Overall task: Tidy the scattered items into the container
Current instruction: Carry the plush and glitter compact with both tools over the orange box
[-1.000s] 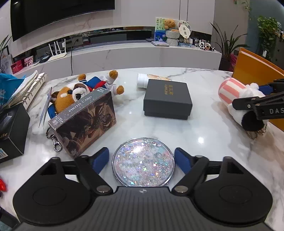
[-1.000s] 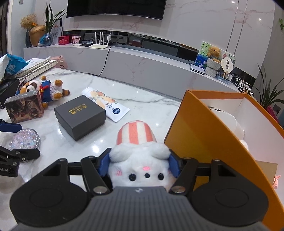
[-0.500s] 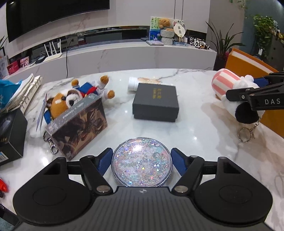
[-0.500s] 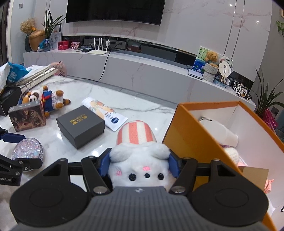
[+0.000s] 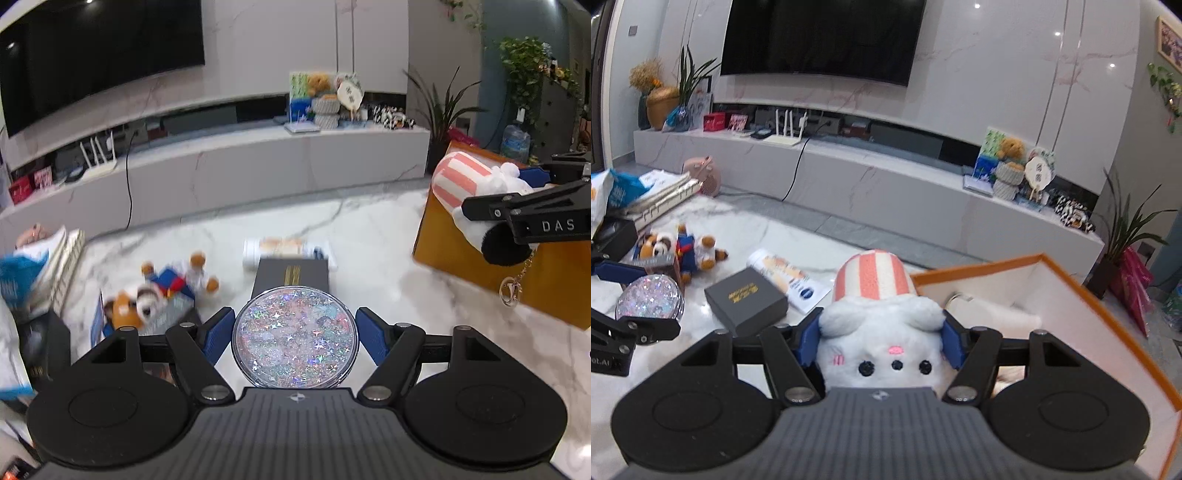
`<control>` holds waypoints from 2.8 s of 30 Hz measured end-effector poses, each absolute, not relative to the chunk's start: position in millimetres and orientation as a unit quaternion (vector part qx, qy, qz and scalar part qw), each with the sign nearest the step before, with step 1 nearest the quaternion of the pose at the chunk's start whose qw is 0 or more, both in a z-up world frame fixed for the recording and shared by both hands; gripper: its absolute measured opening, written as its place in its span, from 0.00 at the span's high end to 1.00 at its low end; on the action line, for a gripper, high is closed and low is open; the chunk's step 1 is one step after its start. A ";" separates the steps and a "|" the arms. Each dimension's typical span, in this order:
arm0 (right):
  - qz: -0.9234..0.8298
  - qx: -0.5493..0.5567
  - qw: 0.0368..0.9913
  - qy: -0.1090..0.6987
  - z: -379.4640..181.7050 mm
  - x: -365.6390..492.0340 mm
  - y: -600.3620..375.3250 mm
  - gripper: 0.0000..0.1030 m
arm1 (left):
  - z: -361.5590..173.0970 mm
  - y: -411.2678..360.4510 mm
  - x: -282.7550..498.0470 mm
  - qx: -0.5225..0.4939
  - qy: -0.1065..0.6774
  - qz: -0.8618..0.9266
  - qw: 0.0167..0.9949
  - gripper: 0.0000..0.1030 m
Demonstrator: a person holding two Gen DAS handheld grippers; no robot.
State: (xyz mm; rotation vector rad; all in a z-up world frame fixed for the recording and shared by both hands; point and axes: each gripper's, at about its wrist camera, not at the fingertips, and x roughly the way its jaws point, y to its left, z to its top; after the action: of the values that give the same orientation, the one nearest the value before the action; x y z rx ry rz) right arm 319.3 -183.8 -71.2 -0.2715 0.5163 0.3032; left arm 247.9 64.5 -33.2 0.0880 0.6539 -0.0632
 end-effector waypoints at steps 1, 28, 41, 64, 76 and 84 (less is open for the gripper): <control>0.147 -0.134 0.948 0.249 -65.9 317.6 -187.3 0.35 | -27.5 62.2 248.5 0.045 0.315 -0.033 0.947 0.19; 0.037 -0.131 0.974 0.183 14.3 289.5 -328.8 0.35 | 67.6 -81.3 316.4 0.114 0.206 -0.165 0.958 0.19; 0.009 -0.122 0.973 0.195 6.2 299.9 -370.8 0.35 | 58.1 -135.2 343.4 0.123 0.204 -0.210 0.948 0.19; 0.009 -0.076 0.959 0.271 -61.9 336.4 -398.7 0.35 | -11.4 -194.5 421.5 0.146 0.288 -0.244 0.914 0.19; 0.015 -0.078 0.951 0.300 -88.9 355.8 -397.2 0.36 | -38.4 -222.5 446.4 0.173 0.321 -0.240 0.900 0.19; 0.014 -0.095 0.942 0.321 -98.8 361.7 -397.2 0.36 | -49.5 -227.9 453.5 0.183 0.337 -0.241 0.891 0.19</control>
State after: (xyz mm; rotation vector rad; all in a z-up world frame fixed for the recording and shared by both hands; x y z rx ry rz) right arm 361.7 -397.2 -98.8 -0.1941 0.6544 0.0284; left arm 453.5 -227.9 -49.5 0.3801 0.7002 -0.4998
